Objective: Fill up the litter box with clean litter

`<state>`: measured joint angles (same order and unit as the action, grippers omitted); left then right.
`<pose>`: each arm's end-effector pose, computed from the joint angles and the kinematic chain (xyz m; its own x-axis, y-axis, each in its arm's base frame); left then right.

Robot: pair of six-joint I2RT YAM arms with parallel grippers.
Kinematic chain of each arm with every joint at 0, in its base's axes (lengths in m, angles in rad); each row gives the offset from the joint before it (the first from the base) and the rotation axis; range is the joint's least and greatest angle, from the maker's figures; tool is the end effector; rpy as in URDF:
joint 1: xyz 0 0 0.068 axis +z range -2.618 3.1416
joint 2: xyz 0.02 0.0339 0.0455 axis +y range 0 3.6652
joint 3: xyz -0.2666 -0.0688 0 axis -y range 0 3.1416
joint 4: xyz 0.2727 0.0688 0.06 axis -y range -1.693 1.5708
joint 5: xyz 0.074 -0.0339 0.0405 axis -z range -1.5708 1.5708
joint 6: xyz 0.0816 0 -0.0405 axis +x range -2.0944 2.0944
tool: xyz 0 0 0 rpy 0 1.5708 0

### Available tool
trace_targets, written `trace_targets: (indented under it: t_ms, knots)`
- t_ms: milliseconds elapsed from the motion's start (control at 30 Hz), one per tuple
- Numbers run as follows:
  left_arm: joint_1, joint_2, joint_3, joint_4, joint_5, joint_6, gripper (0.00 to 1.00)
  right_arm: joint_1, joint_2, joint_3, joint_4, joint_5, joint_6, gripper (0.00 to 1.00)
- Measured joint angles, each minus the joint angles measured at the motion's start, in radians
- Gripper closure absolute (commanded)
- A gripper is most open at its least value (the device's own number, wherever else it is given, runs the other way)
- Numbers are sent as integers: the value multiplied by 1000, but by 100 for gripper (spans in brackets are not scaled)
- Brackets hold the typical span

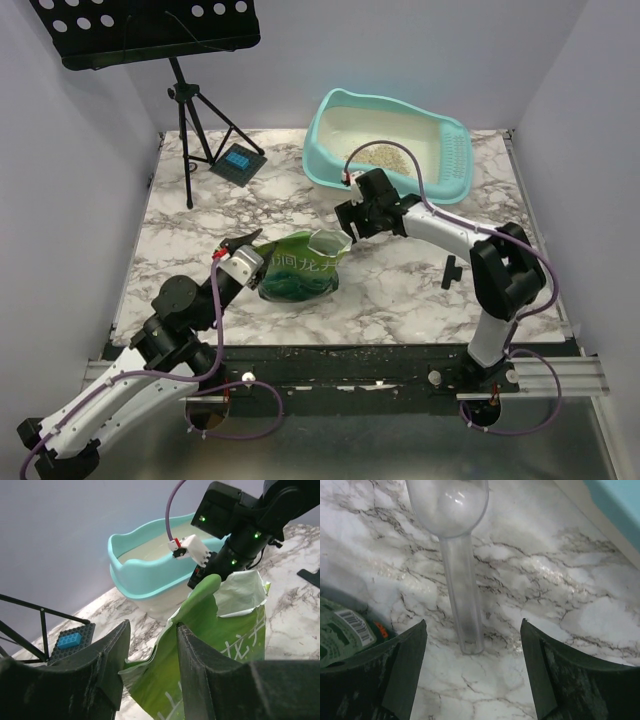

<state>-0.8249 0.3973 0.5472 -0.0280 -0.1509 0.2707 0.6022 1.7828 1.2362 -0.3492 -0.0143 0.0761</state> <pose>0.1368 -0.1300 0.3355 0.2466 0.1227 -0.9613 0.5801 0.7760 0.2478 0.3599 0.2488 0.1622 -0.6851 -0.3787 -0.6222 -0.5232 0.8502 0.0586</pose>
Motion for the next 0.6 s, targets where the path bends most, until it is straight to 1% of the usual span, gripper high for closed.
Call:
trace_targets:
  t_ms: [133, 233, 400, 533, 600]
  knots:
    - [0, -26, -8, 29, -36, -1, 49, 0, 69, 78, 0, -22, -30, 18]
    - [0, -45, -17, 60, -86, 0, 48, 0, 112, 121, -1, -34, -43, 21]
    - [0, -47, -19, 84, -192, -20, 48, 0, 177, 154, -16, -36, -76, 30]
    - [6, -52, -17, 89, -254, -44, 48, 0, 203, 154, -45, -41, -90, 41]
    - [10, -62, -17, 94, -270, -46, 48, 0, 208, 154, -54, -49, -95, 43]
